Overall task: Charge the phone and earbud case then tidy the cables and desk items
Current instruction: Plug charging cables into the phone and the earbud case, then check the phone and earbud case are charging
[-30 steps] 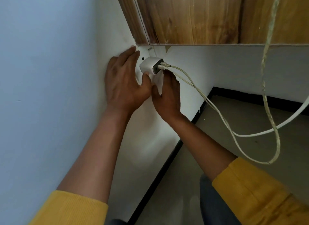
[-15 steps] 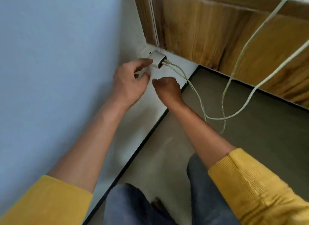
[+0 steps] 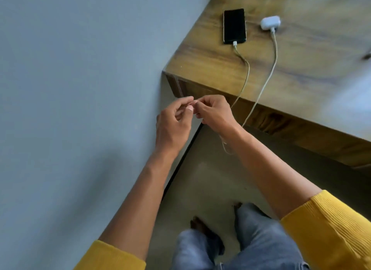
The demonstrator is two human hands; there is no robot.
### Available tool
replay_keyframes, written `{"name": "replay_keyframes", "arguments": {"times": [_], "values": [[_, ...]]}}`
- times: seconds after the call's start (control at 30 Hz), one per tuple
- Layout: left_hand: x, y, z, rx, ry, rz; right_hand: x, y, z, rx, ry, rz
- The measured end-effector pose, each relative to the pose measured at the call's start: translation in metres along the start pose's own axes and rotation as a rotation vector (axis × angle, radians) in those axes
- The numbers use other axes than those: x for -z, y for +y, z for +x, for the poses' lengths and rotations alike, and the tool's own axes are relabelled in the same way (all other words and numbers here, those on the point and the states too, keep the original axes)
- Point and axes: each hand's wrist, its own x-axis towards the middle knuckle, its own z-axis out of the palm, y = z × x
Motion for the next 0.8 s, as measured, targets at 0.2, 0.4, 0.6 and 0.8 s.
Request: {"name": "replay_keyframes", "arguments": {"times": [0.2, 0.4, 0.6, 0.8], "values": [[0.016, 0.064, 0.001, -0.058, -0.045, -0.060, 0.045, -0.061, -0.029, 0.086, 0.066, 0.035], [0.009, 0.088, 0.013, -0.084, -0.101, -0.124, 0.083, -0.084, -0.043, 0.139, 0.149, -0.010], [-0.026, 0.099, 0.034, -0.034, -0.158, -0.197, 0.127, -0.078, -0.025, 0.130, 0.277, -0.049], [-0.071, 0.111, 0.078, 0.068, -0.103, -0.219, 0.167, -0.075, 0.028, 0.089, 0.240, -0.059]]}}
